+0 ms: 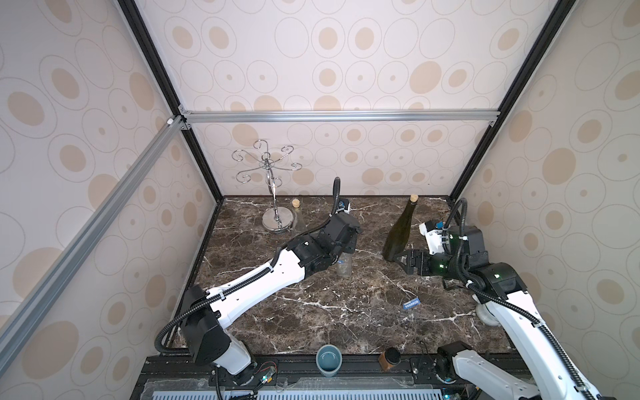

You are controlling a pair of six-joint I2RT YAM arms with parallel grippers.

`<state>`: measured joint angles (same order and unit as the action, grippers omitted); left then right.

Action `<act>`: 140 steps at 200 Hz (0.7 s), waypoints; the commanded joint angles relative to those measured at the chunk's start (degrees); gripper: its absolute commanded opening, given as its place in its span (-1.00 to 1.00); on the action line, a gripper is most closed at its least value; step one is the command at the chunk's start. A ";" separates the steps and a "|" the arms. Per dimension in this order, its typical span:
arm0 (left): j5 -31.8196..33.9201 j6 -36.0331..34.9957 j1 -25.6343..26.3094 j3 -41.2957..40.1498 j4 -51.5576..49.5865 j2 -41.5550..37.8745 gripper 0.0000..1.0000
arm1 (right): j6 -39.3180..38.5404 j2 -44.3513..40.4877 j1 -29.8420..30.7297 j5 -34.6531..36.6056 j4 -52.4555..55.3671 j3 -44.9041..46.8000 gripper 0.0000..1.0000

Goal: Remove the label from the bottle
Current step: Place the bottle at the center of the board.

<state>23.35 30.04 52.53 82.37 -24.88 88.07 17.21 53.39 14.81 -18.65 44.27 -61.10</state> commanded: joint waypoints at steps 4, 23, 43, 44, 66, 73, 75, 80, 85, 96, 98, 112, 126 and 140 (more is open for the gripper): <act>3.32 4.26 0.91 -1.64 3.59 -1.50 -0.88 | 0.32 0.05 0.49 -0.71 -0.67 0.35 0.82; 3.45 4.65 1.26 -3.27 4.60 -1.50 -0.87 | 0.62 -0.28 0.50 -0.74 -0.84 0.83 0.82; 3.45 4.67 1.61 -4.47 5.63 -1.33 -0.87 | 0.81 -0.56 0.51 -0.53 -0.77 1.02 0.83; 3.45 4.67 1.61 -4.48 5.68 -1.33 -0.87 | 0.81 -0.56 0.50 -0.52 -0.77 0.96 0.83; 3.45 4.83 1.96 -5.15 6.07 -1.02 -0.83 | 0.72 -0.65 0.54 -0.35 -0.52 0.98 0.82; 3.41 4.94 2.00 -5.33 6.15 -0.97 -0.81 | 0.72 -0.65 0.54 -0.33 -0.46 0.98 0.83; 3.40 4.94 2.04 -5.36 6.23 -0.97 -0.81 | 0.72 -0.65 0.50 -0.33 -0.43 1.03 0.83; 3.44 4.98 2.15 -5.54 6.38 -0.97 -0.78 | 0.71 -0.57 0.55 -0.33 -0.46 1.03 0.82; 3.37 5.02 2.14 -5.70 6.51 -0.97 -0.73 | 0.73 -0.56 0.49 -0.31 -0.50 1.07 0.82; 3.26 5.03 2.27 -5.94 6.73 -0.90 -0.68 | 0.83 -0.52 0.50 -0.29 -0.67 1.07 0.82; 3.27 5.05 2.23 -6.02 6.77 -0.89 -0.67 | 0.81 -0.49 0.49 -0.32 -0.72 1.12 0.82; 3.09 5.08 2.32 -6.16 6.87 -0.71 -0.58 | 0.81 -0.39 0.49 -0.40 -0.85 1.07 0.82; 3.09 5.11 2.40 -6.23 6.78 -0.62 -0.49 | 0.72 -0.30 0.57 -0.47 -0.85 1.07 0.82; 3.06 5.11 2.50 -6.34 6.86 -0.62 -0.34 | 0.79 -0.30 0.57 -0.41 -0.86 1.16 0.82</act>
<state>24.67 33.23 54.41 75.61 -20.88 88.07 17.76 53.36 14.87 -18.63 44.05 -60.73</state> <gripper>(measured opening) 0.320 0.910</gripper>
